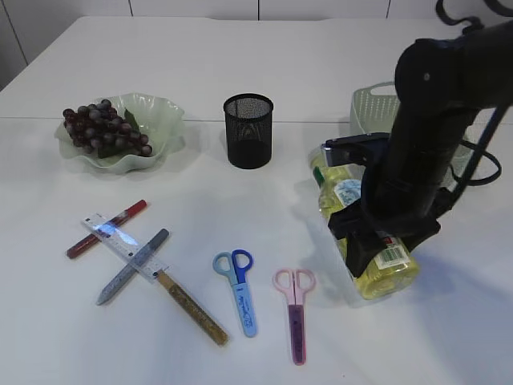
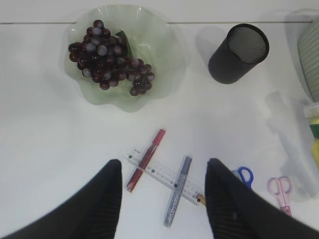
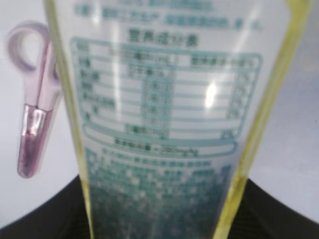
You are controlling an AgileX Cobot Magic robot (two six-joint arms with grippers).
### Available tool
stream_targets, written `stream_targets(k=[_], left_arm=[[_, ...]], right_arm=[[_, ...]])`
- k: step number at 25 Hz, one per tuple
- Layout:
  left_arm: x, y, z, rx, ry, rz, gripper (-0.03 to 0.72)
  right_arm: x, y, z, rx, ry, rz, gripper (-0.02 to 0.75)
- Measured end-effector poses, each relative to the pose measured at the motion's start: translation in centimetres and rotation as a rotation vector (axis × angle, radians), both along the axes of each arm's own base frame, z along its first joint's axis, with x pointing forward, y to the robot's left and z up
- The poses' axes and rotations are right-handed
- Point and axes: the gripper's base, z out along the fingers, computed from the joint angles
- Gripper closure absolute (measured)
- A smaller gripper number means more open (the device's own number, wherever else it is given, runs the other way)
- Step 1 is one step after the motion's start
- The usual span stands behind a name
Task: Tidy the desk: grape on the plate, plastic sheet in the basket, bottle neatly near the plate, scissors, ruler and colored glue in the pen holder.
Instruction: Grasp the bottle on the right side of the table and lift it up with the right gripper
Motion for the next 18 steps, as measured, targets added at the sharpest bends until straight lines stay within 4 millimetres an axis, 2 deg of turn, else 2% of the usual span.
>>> stream_targets(k=[10, 15, 18], left_arm=[[0.0, -0.1, 0.0, -0.006, 0.001, -0.002, 0.302], [0.0, -0.1, 0.0, -0.004, 0.001, -0.005, 0.312], [0.1, -0.1, -1.0, 0.006, 0.027, -0.013, 0.340]], right_arm=[[-3.7, 0.3, 5.5, 0.245, -0.253, 0.217, 0.283], [-4.7, 1.2, 6.4, 0.383, -0.286, 0.285, 0.283], [-5.0, 2.0, 6.8, 0.489, -0.294, 0.341, 0.283]])
